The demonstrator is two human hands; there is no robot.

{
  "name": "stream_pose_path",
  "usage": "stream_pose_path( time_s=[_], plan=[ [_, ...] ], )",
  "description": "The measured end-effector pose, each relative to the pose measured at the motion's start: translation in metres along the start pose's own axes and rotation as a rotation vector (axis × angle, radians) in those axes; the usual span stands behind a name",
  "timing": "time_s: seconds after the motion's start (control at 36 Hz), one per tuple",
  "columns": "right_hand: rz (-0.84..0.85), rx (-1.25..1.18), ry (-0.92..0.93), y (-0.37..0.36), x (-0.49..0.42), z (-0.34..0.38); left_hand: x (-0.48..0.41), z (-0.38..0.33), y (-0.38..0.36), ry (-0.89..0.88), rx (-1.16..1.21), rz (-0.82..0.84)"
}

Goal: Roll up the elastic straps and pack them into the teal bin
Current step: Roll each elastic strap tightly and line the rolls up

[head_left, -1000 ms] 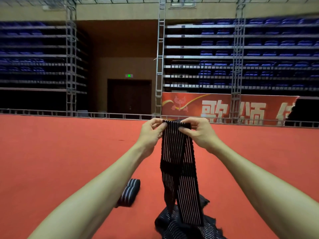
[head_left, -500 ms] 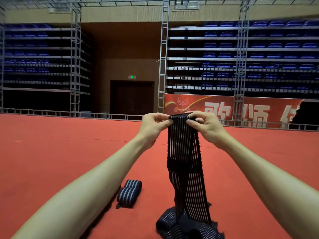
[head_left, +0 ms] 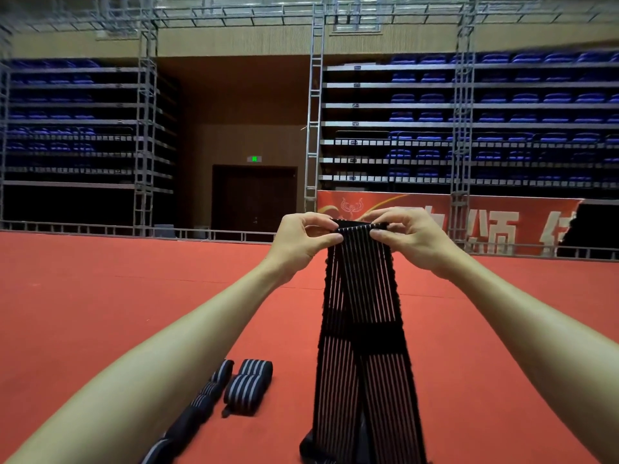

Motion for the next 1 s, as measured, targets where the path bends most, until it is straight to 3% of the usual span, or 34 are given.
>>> stream_pose_path(
  time_s=[0.08,0.22,0.5,1.0],
  plan=[
    [-0.068,-0.029,-0.001,0.000,0.002,-0.004,0.003,-0.004,-0.003,-0.031,-0.013,-0.048],
    [-0.157,-0.295,-0.125,-0.009,0.013,-0.010,0.009,-0.004,-0.010,0.005,0.055,-0.073],
    [-0.181,-0.662,-0.264,-0.033,0.027,-0.009,0.011,0.007,-0.009,0.048,0.022,-0.039],
    [-0.261,-0.708,-0.271,-0.042,0.034,-0.014,0.017,0.009,-0.004,0.017,-0.005,0.045]
  ],
)
Point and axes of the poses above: each hand's wrist, its own x-axis away from the middle knuckle, its own y-axis out of the back of the hand, z = x × y, the point moved 3 cm from there along -x, towards the middle knuckle, and after that the axes turned 2 degrees about -y, right-handed, at the moved point
